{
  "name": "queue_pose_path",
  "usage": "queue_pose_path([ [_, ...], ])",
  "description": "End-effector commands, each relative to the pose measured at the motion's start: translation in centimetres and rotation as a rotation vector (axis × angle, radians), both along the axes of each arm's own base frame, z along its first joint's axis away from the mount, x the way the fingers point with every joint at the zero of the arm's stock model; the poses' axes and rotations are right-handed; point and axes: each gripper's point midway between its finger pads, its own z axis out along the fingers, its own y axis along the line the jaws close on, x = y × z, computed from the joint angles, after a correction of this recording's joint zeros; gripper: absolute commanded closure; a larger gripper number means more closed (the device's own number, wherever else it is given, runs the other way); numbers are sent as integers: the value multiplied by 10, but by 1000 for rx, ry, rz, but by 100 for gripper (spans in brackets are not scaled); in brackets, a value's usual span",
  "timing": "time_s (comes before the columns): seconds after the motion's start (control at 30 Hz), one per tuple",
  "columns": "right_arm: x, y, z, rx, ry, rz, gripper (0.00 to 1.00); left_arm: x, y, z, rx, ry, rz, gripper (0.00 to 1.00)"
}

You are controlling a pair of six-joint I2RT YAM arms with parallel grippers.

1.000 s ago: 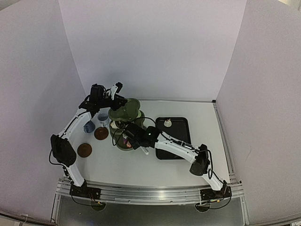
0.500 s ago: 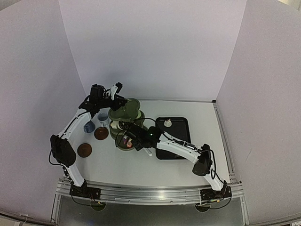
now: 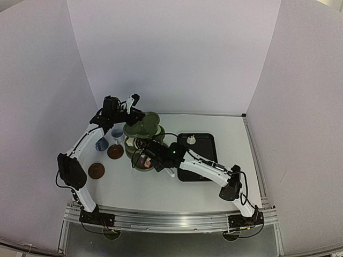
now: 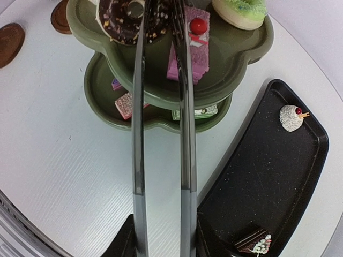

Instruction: Serve the afternoon tea

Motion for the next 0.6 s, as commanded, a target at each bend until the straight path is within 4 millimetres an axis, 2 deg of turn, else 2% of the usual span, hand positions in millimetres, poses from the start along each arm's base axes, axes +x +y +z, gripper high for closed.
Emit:
queue_pose_path([
  [0.0, 1, 2, 34, 77, -44, -19, 67, -10, 4, -3, 27, 18, 8, 95],
  [0.2, 2, 0, 46, 105, -58, -30, 67, -10, 4, -4, 29, 21, 10, 93],
  [0.37, 0, 0, 65, 163, -71, -34, 67, -10, 5, -1, 29, 16, 13, 90],
  [0.47, -2, -2, 74, 194, -69, -39, 68, -11, 5, 1, 30, 10, 12, 82],
  [0.57, -5, -6, 84, 226, -66, -45, 68, -11, 6, 4, 36, 0, 14, 70],
])
